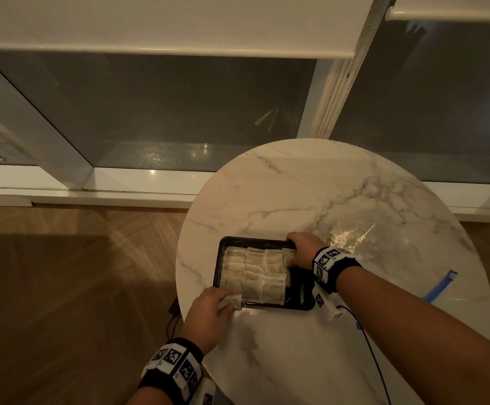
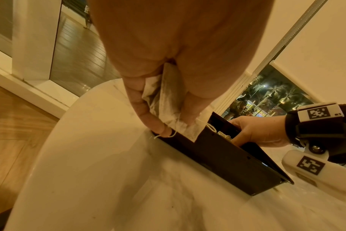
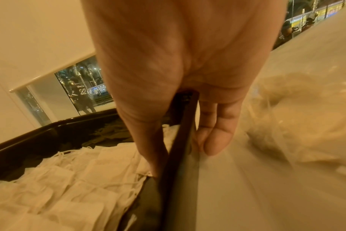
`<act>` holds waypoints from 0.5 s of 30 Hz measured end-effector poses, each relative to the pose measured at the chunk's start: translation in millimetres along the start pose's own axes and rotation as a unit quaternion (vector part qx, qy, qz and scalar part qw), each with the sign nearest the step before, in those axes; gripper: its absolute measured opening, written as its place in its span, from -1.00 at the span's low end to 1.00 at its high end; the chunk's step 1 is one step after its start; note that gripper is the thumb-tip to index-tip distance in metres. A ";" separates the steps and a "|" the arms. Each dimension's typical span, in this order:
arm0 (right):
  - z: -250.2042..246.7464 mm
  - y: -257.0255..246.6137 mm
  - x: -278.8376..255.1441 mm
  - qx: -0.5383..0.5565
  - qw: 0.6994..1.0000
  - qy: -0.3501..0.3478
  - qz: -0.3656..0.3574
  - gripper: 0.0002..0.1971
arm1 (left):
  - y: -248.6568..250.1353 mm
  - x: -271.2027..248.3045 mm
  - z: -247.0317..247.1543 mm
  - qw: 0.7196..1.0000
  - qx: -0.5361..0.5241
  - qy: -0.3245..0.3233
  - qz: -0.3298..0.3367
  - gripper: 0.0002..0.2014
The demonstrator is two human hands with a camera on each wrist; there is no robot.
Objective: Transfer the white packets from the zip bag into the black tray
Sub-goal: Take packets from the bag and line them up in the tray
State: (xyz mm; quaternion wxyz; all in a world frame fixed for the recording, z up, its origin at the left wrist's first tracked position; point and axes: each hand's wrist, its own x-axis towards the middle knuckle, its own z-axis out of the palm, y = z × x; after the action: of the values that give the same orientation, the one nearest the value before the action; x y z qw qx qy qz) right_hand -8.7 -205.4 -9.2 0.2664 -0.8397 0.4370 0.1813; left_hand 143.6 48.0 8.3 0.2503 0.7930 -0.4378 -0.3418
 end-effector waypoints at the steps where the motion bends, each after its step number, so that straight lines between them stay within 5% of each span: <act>1: -0.2 0.1 -0.5 0.000 1.000 0.000 0.000 -0.63 | -0.4 0.2 0.3 1.000 -0.001 0.000 -0.001 -0.90; 9: -8.3 8.7 -8.9 0.054 0.998 -0.010 0.034 -0.42 | 0.9 -0.3 -1.2 1.000 -0.008 0.003 0.009 -0.91; 15: -16.9 14.7 -38.4 0.158 0.982 0.102 0.026 -0.51 | 5.1 -5.4 -6.7 0.999 -0.004 0.024 0.032 -0.90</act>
State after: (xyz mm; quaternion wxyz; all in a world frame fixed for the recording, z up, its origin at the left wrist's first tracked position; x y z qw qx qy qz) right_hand -40.9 -198.1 20.6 0.3446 -0.7895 0.5070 0.0307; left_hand 144.0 50.8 17.8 0.2745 0.7856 -0.4554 -0.3165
